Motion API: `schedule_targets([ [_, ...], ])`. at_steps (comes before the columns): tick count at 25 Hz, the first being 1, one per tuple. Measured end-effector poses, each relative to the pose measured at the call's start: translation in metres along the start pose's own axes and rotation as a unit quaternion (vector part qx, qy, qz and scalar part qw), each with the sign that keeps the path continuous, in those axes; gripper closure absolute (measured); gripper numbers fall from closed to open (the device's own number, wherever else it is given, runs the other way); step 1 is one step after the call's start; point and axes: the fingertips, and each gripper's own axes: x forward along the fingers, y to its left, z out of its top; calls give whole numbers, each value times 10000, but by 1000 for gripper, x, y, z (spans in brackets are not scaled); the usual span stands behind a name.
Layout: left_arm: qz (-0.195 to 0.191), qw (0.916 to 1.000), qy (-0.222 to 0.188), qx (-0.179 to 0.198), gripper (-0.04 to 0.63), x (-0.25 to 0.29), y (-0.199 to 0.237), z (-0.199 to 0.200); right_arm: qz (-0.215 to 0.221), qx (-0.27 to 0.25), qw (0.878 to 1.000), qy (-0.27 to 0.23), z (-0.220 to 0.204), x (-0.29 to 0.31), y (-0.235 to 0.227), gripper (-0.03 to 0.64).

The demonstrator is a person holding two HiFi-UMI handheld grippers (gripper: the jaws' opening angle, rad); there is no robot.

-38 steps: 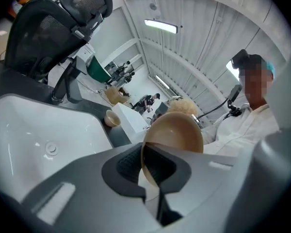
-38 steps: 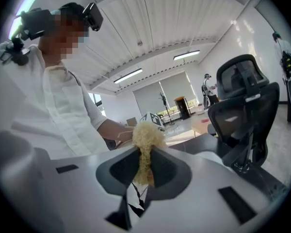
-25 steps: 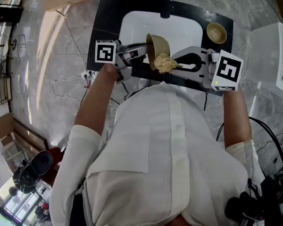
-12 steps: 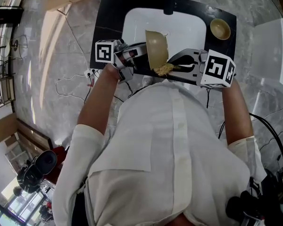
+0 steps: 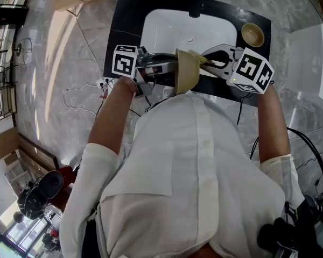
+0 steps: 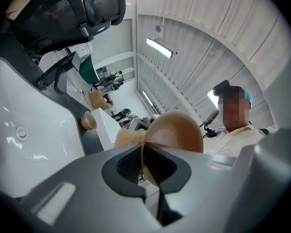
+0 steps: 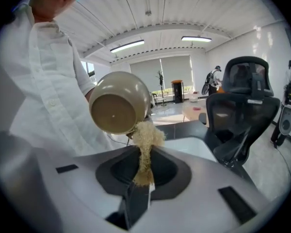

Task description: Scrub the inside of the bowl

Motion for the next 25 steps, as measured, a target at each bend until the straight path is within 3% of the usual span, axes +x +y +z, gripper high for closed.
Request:
schedule_targets([
  [5,185,9994,274,61,584,2,9,-9,-88,107,9987,-497,18,-13,-9,565],
  [11,477,9976,509,28,584,-1,22,-21,335,261,9910,-1269,46,-28,5,565],
  [20,453,9987,28,-225,584,-5,28,-6,650,86,9817,-1786,68,-50,31,565],
  [25,368,9981,-252,-423,584,-5,30,4,972,-71,9786,-1814,69,-50,49,565],
])
